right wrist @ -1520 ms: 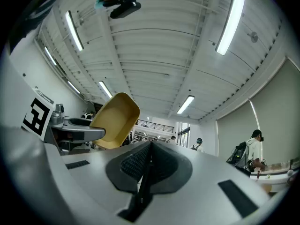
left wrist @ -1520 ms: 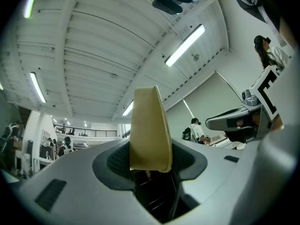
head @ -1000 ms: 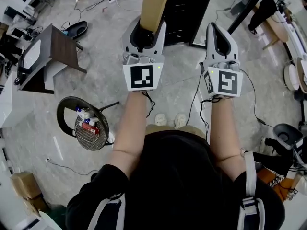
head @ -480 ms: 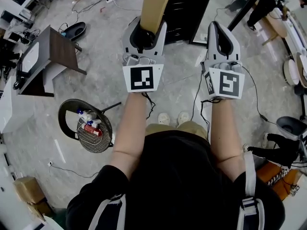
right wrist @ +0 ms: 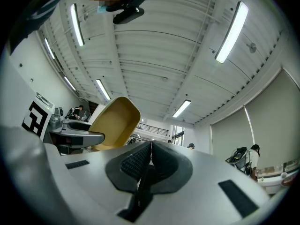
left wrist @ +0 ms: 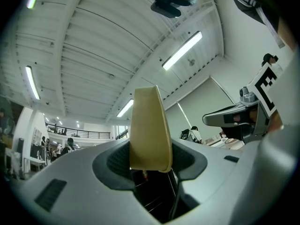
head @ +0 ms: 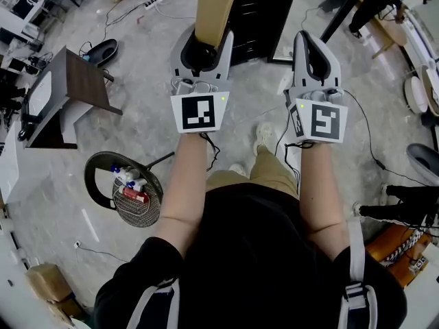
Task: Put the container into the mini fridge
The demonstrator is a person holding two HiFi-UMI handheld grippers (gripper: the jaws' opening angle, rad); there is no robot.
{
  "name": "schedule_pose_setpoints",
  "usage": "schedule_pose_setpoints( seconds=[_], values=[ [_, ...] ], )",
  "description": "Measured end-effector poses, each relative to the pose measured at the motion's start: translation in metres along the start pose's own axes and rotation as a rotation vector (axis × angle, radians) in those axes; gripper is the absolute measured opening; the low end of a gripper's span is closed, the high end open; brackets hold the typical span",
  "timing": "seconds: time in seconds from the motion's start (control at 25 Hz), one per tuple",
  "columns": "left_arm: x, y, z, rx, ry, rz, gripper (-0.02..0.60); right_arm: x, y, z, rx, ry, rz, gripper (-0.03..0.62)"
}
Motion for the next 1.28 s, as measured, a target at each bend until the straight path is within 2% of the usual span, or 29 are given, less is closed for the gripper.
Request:
schedule_pose_setpoints(
  seconds=[0.36,0.6,0.8,1.28],
  values=[
    [-0.060,0.001,-0.041,-0.017,0.009,0.002,0.224,-0.057,-0.030,-0.036,-0.023,-0.006,-0.009,0.035],
    [-0.104,0.010,-0.091,-0.011,0.018,0.008,0.224,-0.096,-0.058,-0.085,-0.003,0.000,-0.009,0.035],
    [-0.147,0.009,-0.138,-0.003,0.040,0.006,0.224,-0.137,-0.096,-0.127,0.003,0.005,-0.025,0.035],
    [-0.243,0.005,-0.242,0.045,0.103,0.007,0.224,-0.233,-0.169,-0.220,0.071,0.043,-0.079,0.035]
  ],
)
Point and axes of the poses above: the fingertips, and each gripper's own axes: z backward along the fingers, y to its left, x out of its top, the point moved 10 cm from there along z, backward along the fingers, and after that the axes turned 15 degrees about -y, right-handed, at the moved point
